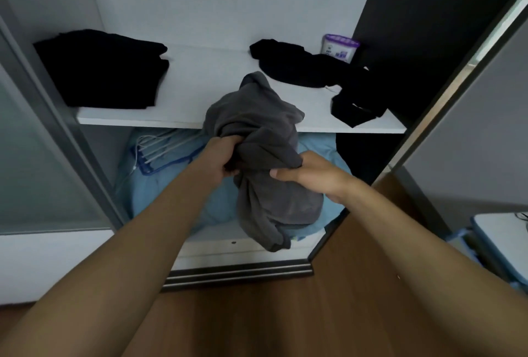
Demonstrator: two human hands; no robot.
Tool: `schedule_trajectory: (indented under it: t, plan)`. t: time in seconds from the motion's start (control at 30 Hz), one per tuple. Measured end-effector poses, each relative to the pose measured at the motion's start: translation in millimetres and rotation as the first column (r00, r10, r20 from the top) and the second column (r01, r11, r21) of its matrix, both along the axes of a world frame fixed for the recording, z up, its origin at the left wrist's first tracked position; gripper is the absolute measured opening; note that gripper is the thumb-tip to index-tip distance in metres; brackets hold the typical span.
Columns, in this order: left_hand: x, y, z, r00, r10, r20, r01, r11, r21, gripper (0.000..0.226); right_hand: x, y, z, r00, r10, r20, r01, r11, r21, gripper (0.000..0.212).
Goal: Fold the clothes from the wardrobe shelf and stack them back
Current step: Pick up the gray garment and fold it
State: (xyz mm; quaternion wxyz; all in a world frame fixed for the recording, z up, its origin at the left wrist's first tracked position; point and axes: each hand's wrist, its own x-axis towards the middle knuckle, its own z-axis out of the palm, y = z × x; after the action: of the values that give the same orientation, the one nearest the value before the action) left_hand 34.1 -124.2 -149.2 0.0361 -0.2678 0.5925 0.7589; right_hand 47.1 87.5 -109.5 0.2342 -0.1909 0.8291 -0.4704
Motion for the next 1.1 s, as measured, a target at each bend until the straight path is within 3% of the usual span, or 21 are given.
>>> schedule_trajectory:
  t: [0.17, 0.3, 0.47, 0.6, 0.77, 0.87, 0.97, 1.03, 1.1]
  plan:
    - [35, 36, -2, 0.989, -0.141, 0.054, 0.143, 0.989, -0.045, 0.017, 27, 34, 19, 0.97, -0.12, 0.214, 0.18, 0.941, -0.288, 0.011]
    - [67, 76, -4, 0.951, -0.294, 0.097, 0.308, 0.928, -0.207, 0.029, 49, 68, 20, 0.879, -0.281, 0.386, 0.442, 0.783, -0.437, 0.023]
    - [115, 122, -24, 0.939, -0.34, 0.048, 0.33, 0.856, -0.397, 0.036, 64, 96, 3, 0.72, -0.395, 0.571, 0.665, 0.628, -0.404, 0.035]
    - [170, 145, -35, 0.863, -0.503, -0.047, 0.464, 0.825, -0.322, 0.037, 81, 97, -19, 0.674, -0.39, 0.627, 0.716, 0.555, -0.424, 0.052]
    - [216, 157, -40, 0.746, -0.663, -0.054, 0.634, 0.734, -0.244, 0.06, 100, 102, -31, 0.641, -0.339, 0.689, 0.722, 0.572, -0.39, 0.043]
    - [220, 175, -37, 0.803, -0.592, -0.072, 0.554, 0.786, -0.275, 0.059, 115, 107, -32, 0.657, -0.341, 0.672, 0.71, 0.579, -0.4, 0.04]
    - [214, 187, -33, 0.93, -0.349, -0.113, 0.277, 0.87, -0.408, 0.019, 124, 117, -24, 0.667, -0.225, 0.71, 0.666, 0.607, -0.433, 0.041]
    - [212, 184, -36, 0.948, -0.282, -0.145, 0.215, 0.908, -0.361, 0.014, 126, 131, -15, 0.667, -0.104, 0.737, 0.61, 0.643, -0.462, 0.026]
    - [214, 179, -34, 0.952, -0.228, -0.203, 0.183, 0.959, -0.219, 0.015, 127, 144, -7, 0.683, -0.047, 0.729, 0.539, 0.706, -0.459, 0.013]
